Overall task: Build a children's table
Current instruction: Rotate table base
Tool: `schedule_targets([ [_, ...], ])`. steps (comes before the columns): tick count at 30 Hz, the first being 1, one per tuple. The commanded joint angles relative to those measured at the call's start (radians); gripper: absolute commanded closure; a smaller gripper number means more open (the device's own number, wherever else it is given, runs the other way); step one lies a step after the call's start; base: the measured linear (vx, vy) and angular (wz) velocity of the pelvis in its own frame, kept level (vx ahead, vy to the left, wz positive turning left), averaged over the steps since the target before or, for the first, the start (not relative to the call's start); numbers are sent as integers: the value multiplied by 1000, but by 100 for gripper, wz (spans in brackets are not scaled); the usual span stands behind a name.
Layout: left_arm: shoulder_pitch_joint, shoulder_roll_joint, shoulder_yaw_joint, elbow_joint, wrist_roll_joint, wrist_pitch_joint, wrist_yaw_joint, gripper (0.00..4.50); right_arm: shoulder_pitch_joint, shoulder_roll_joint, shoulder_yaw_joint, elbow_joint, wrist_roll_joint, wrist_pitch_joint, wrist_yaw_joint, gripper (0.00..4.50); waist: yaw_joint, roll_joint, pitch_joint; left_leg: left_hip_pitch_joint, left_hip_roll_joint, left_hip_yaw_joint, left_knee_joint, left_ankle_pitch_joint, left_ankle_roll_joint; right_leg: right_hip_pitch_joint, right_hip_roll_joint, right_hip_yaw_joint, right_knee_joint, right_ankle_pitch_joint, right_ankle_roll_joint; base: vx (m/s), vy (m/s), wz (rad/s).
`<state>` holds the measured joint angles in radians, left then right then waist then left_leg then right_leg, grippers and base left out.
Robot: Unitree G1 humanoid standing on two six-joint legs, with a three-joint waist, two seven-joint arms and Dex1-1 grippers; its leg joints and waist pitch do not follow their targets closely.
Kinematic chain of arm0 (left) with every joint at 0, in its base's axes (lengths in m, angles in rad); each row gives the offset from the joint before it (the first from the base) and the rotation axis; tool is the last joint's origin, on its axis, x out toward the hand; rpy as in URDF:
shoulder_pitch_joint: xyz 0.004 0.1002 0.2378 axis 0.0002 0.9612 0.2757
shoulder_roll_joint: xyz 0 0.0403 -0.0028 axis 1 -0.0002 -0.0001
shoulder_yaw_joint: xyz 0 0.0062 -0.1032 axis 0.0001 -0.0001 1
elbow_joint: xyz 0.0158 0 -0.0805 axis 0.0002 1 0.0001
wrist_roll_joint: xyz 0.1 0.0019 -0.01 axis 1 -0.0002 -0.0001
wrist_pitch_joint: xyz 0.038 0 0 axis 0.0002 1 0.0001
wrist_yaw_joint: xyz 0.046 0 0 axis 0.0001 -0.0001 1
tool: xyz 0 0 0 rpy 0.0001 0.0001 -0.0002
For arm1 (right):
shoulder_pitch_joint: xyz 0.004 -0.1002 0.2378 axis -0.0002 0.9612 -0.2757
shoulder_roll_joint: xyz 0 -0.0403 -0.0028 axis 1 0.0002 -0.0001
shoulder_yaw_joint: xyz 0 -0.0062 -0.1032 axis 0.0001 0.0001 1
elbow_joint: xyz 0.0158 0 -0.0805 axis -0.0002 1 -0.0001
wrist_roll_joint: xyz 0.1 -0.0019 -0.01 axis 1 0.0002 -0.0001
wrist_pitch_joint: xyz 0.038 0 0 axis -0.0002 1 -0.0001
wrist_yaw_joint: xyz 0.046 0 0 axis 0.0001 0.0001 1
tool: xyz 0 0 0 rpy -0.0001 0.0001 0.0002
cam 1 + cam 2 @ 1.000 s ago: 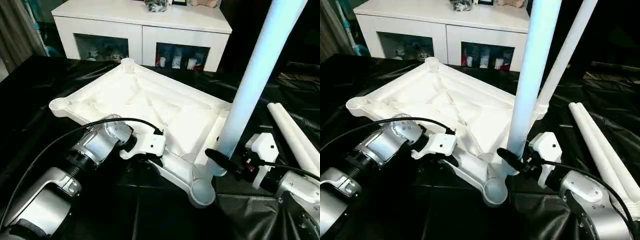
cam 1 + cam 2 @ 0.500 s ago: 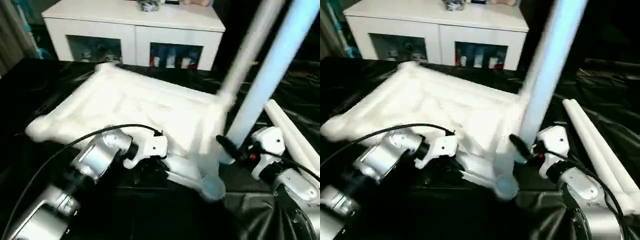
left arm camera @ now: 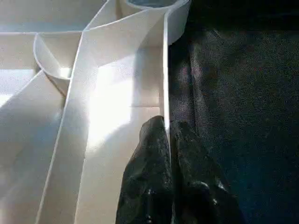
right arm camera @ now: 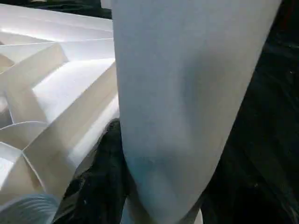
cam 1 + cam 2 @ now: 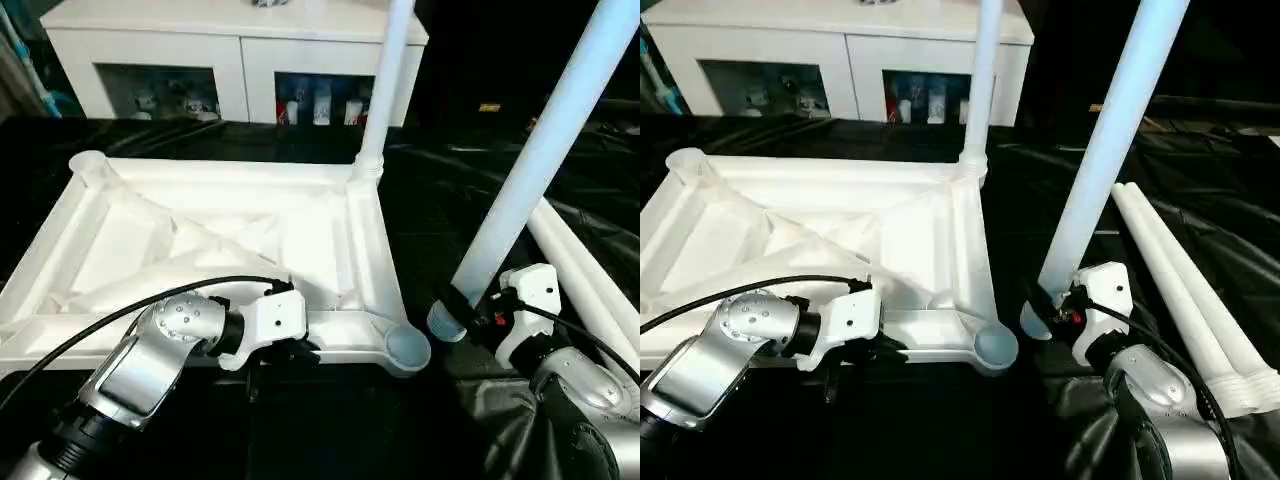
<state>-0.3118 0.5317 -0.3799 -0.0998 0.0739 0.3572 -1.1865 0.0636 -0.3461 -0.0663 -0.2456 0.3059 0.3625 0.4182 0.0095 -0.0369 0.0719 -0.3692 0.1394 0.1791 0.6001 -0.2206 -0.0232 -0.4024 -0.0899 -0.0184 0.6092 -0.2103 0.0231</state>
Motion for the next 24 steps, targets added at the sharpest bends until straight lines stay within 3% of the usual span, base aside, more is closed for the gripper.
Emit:
schedule_targets([
  [1,9,6,16,-27,-2,-28,16,449,-12,-1,-3,-5,4,11,2,266,6,-5,-44,6,85,-29,-86,-120,93,46,-57,36,-60,-29,-303,0,0,0],
  [4,-13,-21,42,-16,-47,4,25,391,-23,4,-10,-4,20,18,9,266,7,-5,-43,10,85,-28,-85,-120,81,44,-60,38,-60,-43,-300,0,0,0],
  [15,-40,-33,48,-8,-66,-2,32,381,-27,7,-13,-6,37,21,16,266,27,-8,-46,14,82,-24,-77,-55,88,46,-57,37,-50,35,-303,0,0,0],
  [17,-86,-41,8,30,-44,-35,12,381,-29,14,-2,-13,40,26,18,266,31,-8,-52,19,80,-22,-74,-51,91,44,-55,37,-52,28,-301,0,0,0],
  [18,-105,-46,-11,43,-40,-33,-1,381,-31,17,2,-17,41,29,18,266,32,-4,-52,19,81,-22,-75,-52,88,44,-56,38,-50,32,-304,0,0,0],
  [22,-106,-59,-18,30,-58,-5,-15,381,-30,17,1,-21,40,31,19,266,32,-8,-55,14,82,-23,-73,-38,81,51,-59,37,-45,48,-306,0,0,0],
  [24,-106,-68,-17,22,-83,11,-20,353,-30,17,1,-24,41,33,19,266,30,-8,-57,13,80,-22,-71,-30,82,53,-59,37,-44,63,-314,0,0,0],
])
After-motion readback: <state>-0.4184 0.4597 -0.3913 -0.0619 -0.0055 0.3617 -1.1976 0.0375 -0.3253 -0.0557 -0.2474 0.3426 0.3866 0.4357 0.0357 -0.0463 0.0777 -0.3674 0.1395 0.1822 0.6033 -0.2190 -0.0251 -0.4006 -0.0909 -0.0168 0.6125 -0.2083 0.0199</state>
